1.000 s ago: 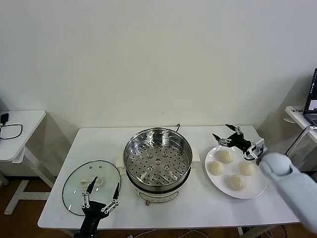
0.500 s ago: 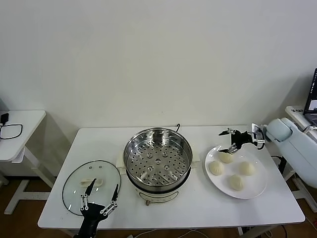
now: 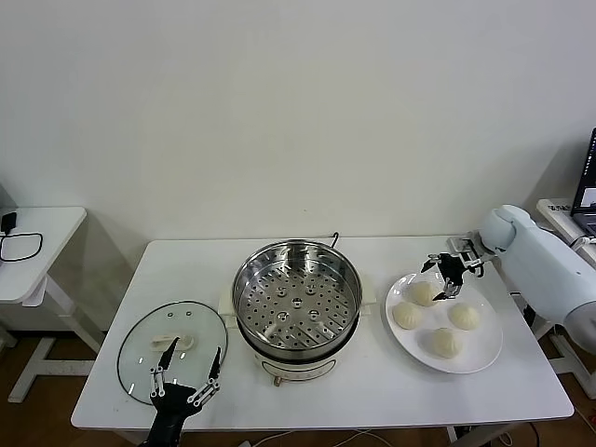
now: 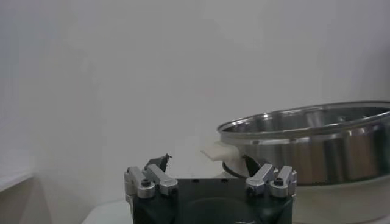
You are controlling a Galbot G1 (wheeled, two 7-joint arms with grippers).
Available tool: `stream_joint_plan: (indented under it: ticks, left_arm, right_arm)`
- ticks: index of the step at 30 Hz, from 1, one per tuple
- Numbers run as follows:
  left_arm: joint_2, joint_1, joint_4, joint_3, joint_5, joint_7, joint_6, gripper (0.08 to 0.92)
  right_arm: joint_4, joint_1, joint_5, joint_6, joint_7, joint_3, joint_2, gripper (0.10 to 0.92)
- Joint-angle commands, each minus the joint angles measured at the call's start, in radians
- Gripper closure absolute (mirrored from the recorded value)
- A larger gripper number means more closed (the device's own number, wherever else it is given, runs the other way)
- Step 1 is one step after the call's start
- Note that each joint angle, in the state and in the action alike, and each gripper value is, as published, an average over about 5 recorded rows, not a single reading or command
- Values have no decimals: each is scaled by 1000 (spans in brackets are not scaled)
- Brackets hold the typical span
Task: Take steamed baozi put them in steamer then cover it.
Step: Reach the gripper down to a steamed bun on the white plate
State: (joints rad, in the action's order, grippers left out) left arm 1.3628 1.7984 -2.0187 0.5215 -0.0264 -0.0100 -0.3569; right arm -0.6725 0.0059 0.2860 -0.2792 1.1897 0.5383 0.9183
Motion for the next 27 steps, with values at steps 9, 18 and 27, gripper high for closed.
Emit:
stream_joint_plan:
  ticks: [9, 18, 27]
  left_arm:
    - [0, -8, 12, 1, 0, -6, -2, 177]
    - [0, -10, 11, 6, 0, -12, -2, 177]
    - [1, -15, 6, 4, 0, -18, -1, 177]
  right_arm:
    - [91, -12, 99, -18, -10, -15, 67, 209]
    - [70, -9, 74, -27, -13, -17, 59, 292]
    - [-153, 129, -83, -85, 29, 113, -46, 321]
